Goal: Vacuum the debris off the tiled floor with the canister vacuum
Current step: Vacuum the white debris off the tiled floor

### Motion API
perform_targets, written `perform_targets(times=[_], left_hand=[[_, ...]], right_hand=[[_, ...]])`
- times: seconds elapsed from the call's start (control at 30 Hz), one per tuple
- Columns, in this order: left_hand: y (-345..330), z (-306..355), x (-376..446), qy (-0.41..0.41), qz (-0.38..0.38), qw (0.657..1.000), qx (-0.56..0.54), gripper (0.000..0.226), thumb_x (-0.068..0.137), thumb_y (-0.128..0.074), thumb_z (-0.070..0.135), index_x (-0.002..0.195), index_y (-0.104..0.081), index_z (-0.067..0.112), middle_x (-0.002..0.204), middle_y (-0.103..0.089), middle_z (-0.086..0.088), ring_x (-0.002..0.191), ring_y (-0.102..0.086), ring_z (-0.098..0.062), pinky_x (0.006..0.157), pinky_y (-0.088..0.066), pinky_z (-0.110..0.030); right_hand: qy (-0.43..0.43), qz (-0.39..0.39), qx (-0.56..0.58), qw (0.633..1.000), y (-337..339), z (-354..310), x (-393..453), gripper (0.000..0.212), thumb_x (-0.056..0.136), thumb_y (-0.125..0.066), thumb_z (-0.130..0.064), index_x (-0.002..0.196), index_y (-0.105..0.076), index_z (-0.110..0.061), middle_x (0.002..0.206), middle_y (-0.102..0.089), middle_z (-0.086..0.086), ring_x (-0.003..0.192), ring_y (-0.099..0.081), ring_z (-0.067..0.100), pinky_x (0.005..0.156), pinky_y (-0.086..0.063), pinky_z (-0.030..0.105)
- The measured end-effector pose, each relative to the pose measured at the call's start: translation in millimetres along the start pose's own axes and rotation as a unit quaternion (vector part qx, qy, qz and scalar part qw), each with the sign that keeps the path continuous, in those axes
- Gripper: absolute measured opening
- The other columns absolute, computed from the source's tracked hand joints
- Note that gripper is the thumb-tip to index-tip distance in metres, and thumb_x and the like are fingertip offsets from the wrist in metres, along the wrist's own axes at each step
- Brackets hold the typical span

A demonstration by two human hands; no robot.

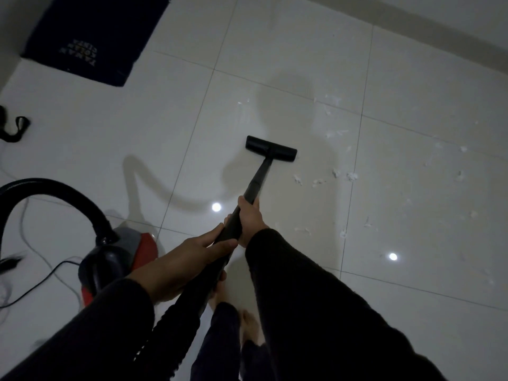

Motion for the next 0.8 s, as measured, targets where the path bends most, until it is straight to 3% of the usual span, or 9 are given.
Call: perform_targets(times=[0.2, 0.4, 0.63, 0.8], left_hand=[[-15, -36, -12, 0.002, 0.004, 1.0, -0.008, 0.049, 0.092, -0.054, 0.033, 0.136, -0.037, 0.048, 0.076, -0.057, -0.013, 0.056, -0.06, -0.018, 0.048, -0.049, -0.028], [-30, -64, -49, 0.018, 0.006, 1.0, -0.02, 0.041, 0.093, -0.053, 0.031, 0.128, -0.043, 0.05, 0.066, -0.056, -0.012, 0.049, -0.058, -0.018, 0.047, -0.048, -0.028], [-35, -98, -79, 0.031, 0.01, 0.999, -0.034, 0.047, 0.092, -0.054, 0.031, 0.133, -0.04, 0.049, 0.071, -0.055, -0.016, 0.051, -0.058, -0.02, 0.046, -0.048, -0.029], [-23, -131, -92, 0.041, 0.005, 0.999, -0.016, 0.054, 0.09, -0.056, 0.034, 0.137, -0.034, 0.05, 0.072, -0.057, -0.015, 0.054, -0.059, -0.021, 0.049, -0.049, -0.03]], right_hand=[[0.002, -0.008, 0.003, 1.0, 20, 30, -12, 0.056, 0.101, -0.045, -0.025, 0.151, -0.021, -0.034, 0.082, -0.047, 0.006, 0.061, -0.048, 0.017, 0.059, -0.048, 0.032], [-0.017, -0.015, 0.003, 1.0, 28, 67, -40, 0.055, 0.098, -0.047, -0.029, 0.148, -0.024, -0.035, 0.092, -0.048, 0.004, 0.064, -0.051, 0.018, 0.058, -0.047, 0.032], [-0.02, -0.022, 0.021, 0.999, 33, 107, -62, 0.054, 0.098, -0.049, -0.025, 0.146, -0.027, -0.034, 0.091, -0.048, 0.006, 0.065, -0.049, 0.018, 0.06, -0.049, 0.032], [-0.041, -0.014, 0.033, 0.999, 29, 144, -71, 0.06, 0.098, -0.049, -0.03, 0.149, -0.02, -0.041, 0.111, -0.047, 0.01, 0.07, -0.051, 0.02, 0.061, -0.049, 0.033]])
Point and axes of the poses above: each hand's wrist, its own x-axis towards the middle knuckle, its own y-axis out of the back of the hand, z = x × y, the point moved 5 cm from there along x, towards the middle knuckle
